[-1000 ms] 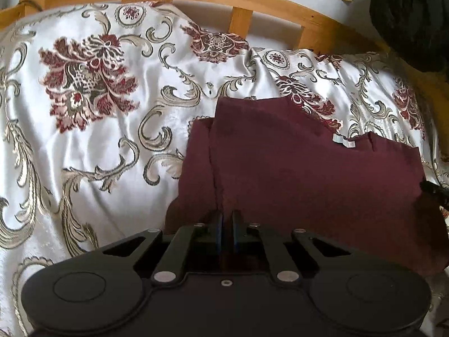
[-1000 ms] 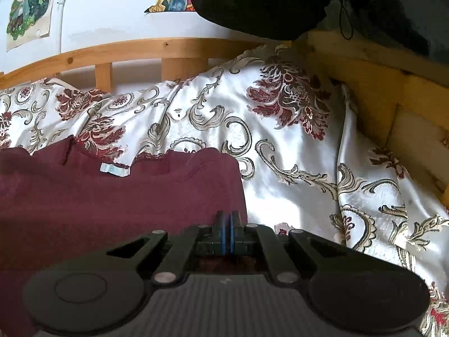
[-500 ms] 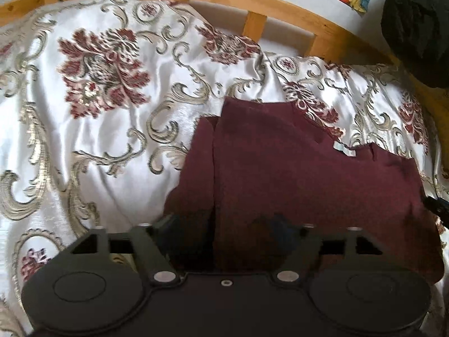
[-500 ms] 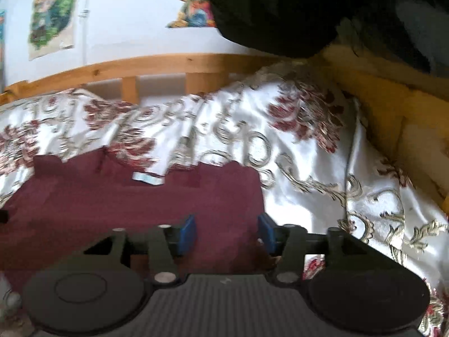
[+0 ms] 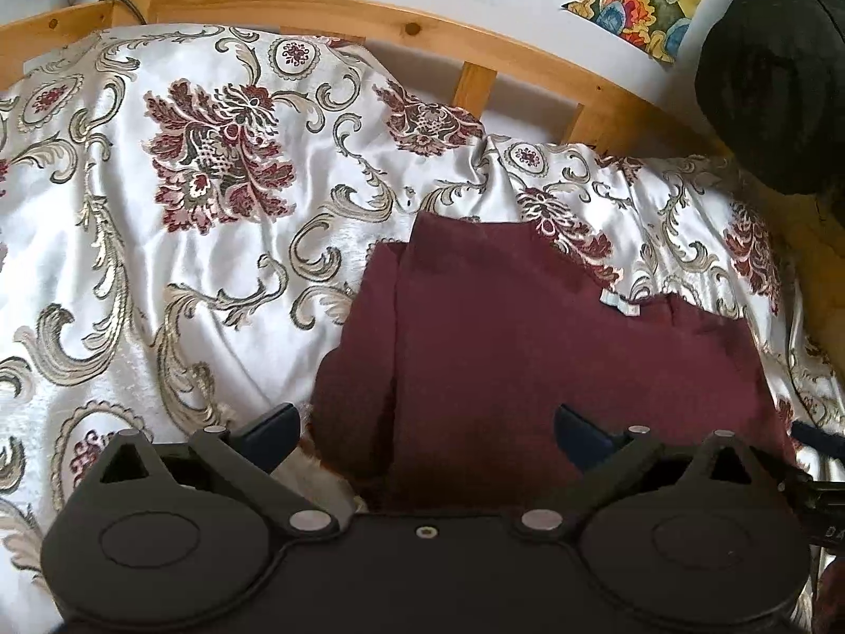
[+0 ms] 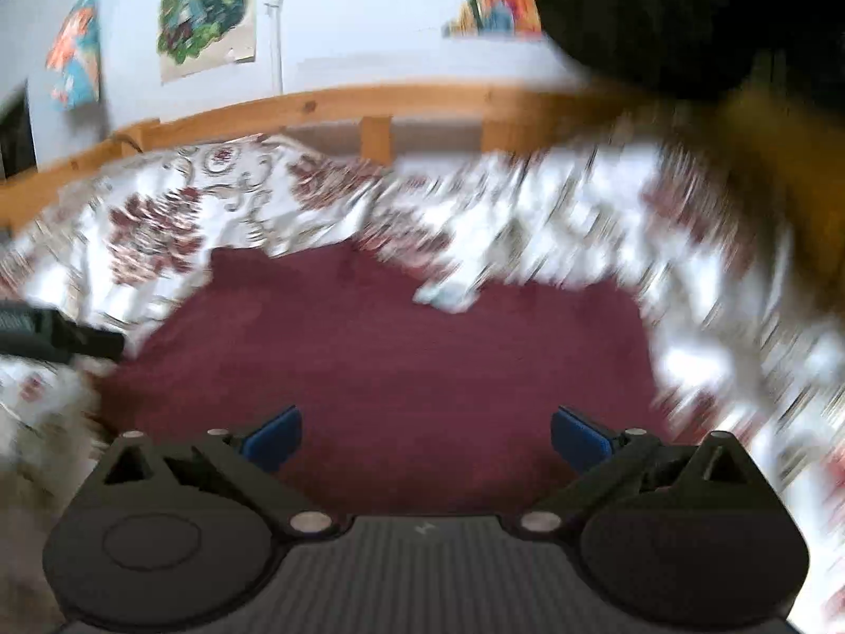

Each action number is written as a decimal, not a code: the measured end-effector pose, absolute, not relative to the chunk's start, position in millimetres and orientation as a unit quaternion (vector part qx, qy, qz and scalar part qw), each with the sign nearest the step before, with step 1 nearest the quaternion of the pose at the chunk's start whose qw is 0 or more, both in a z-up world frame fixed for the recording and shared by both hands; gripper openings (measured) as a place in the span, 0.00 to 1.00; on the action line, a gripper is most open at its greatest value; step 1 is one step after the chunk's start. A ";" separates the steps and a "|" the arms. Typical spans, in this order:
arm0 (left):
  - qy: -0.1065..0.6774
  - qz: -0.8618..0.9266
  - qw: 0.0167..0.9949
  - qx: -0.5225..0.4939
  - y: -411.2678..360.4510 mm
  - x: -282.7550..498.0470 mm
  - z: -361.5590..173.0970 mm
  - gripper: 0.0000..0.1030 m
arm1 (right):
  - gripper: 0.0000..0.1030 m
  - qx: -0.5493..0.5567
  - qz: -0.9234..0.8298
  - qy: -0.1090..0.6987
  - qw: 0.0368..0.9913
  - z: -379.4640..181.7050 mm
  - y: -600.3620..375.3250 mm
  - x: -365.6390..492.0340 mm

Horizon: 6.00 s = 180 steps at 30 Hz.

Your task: Fold small clothes

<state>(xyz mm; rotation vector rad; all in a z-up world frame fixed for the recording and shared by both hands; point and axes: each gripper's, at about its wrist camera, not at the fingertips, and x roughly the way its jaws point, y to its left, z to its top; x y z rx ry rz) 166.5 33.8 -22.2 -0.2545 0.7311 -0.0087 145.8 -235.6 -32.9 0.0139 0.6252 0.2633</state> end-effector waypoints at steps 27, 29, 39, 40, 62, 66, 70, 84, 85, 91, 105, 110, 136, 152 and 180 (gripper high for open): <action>0.368 0.007 0.916 -0.159 62.9 184.7 -46.4 0.99 | 1.00 -0.043 0.054 0.301 0.951 -95.6 -192.3 153.4; 0.363 0.003 0.919 -0.153 61.7 189.0 -47.0 0.99 | 1.00 -0.051 0.051 0.293 0.953 -98.6 -188.6 150.9; 0.357 -0.015 0.928 -0.110 53.9 214.6 -56.6 0.99 | 1.00 -0.044 0.057 0.296 0.952 -100.2 -189.4 153.1; 0.351 -0.023 0.931 -0.101 52.3 217.1 -55.5 0.99 | 1.00 -0.043 0.057 0.296 0.952 -100.2 -189.6 153.1; 0.389 -0.053 0.918 -0.060 52.4 238.8 -75.7 0.99 | 1.00 -0.040 0.060 0.296 0.953 -100.6 -190.7 152.8; 0.387 -0.054 0.919 -0.055 51.1 239.0 -77.2 0.99 | 1.00 -0.040 0.060 0.296 0.952 -100.6 -190.7 152.9; 0.389 -0.054 0.918 -0.051 49.9 240.5 -78.9 0.99 | 1.00 -0.040 0.061 0.296 0.953 -100.7 -190.9 152.9; 0.393 -0.061 0.918 -0.015 44.7 251.2 -72.3 0.93 | 1.00 -0.041 0.062 0.296 0.952 -100.9 -191.7 153.7; 0.391 -0.067 0.918 -0.012 43.8 250.7 -71.0 0.89 | 1.00 -0.041 0.062 0.297 0.952 -101.0 -191.8 153.8; 0.402 -0.087 0.911 -0.031 44.5 249.1 -64.0 0.59 | 1.00 -0.045 0.074 0.322 0.943 -93.4 -194.0 159.7; 0.366 -0.075 0.923 -0.088 16.5 239.7 -13.7 0.19 | 1.00 0.061 0.060 0.312 0.946 -50.1 -248.4 167.0; 0.342 -0.121 0.929 -0.072 -25.0 235.8 12.5 0.19 | 1.00 0.069 0.016 0.274 0.959 -31.1 -280.4 169.4; 0.295 -0.295 0.902 -0.113 -73.2 200.0 14.2 0.86 | 1.00 0.131 -0.053 0.265 0.954 -40.9 -349.7 183.9; 0.297 -0.185 0.929 -0.117 1.2 174.9 -30.9 0.99 | 1.00 0.281 0.257 0.245 0.891 -54.2 -302.1 223.7; 0.255 -0.312 0.907 0.120 -65.2 170.6 -33.1 0.22 | 0.20 0.254 0.257 0.301 0.882 -60.0 -263.8 282.2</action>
